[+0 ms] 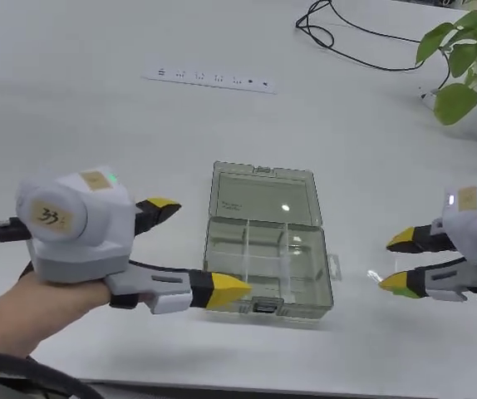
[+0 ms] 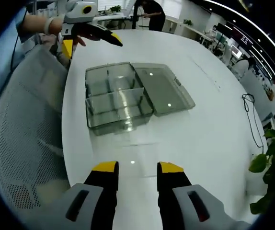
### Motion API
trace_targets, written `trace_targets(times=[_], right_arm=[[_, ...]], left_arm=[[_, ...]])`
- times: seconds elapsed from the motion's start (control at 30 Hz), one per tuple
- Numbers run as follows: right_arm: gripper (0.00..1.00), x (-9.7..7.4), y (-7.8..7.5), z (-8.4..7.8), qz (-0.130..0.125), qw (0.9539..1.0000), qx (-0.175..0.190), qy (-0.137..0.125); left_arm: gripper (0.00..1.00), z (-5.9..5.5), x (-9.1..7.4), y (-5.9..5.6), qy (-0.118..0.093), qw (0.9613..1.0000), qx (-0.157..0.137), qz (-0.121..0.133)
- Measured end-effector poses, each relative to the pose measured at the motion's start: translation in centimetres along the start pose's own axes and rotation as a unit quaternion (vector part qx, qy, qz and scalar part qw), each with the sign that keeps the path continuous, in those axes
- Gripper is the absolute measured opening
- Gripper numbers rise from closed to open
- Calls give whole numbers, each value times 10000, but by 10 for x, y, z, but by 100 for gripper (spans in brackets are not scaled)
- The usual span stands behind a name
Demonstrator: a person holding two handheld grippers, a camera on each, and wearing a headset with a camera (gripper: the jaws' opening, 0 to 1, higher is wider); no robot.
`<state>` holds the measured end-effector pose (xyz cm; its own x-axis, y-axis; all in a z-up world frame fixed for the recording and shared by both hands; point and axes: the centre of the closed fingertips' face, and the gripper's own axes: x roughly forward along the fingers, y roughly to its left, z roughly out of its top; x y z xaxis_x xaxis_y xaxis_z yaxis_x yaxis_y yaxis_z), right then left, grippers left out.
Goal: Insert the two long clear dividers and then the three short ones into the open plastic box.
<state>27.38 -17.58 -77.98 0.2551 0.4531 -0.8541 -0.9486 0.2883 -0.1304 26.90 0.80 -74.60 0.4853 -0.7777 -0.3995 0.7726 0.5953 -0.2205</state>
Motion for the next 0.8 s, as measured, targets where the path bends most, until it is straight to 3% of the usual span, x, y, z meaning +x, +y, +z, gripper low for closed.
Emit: trace_targets(times=[0.23, 0.47, 0.53, 0.63, 0.8], right_arm=[[32, 2, 5, 40, -60, 9990, -369, -251], [32, 5, 9, 65, -119, 9967, -705, -396], [32, 7, 14, 73, -98, 9955, -859, -397], [32, 10, 19, 83, -164, 9922, -1179, -369], [32, 20, 25, 100, -351, 9846, -1684, -299]], left_arm=[[90, 7, 3, 0, 54, 9999, -112, -58], [86, 16, 9, -3, 66, 9991, -366, -189], [81, 17, 11, -7, 67, 9975, -644, -299], [76, 18, 15, -8, 69, 9967, -738, -345], [61, 21, 25, -18, 56, 9882, -1442, -514]])
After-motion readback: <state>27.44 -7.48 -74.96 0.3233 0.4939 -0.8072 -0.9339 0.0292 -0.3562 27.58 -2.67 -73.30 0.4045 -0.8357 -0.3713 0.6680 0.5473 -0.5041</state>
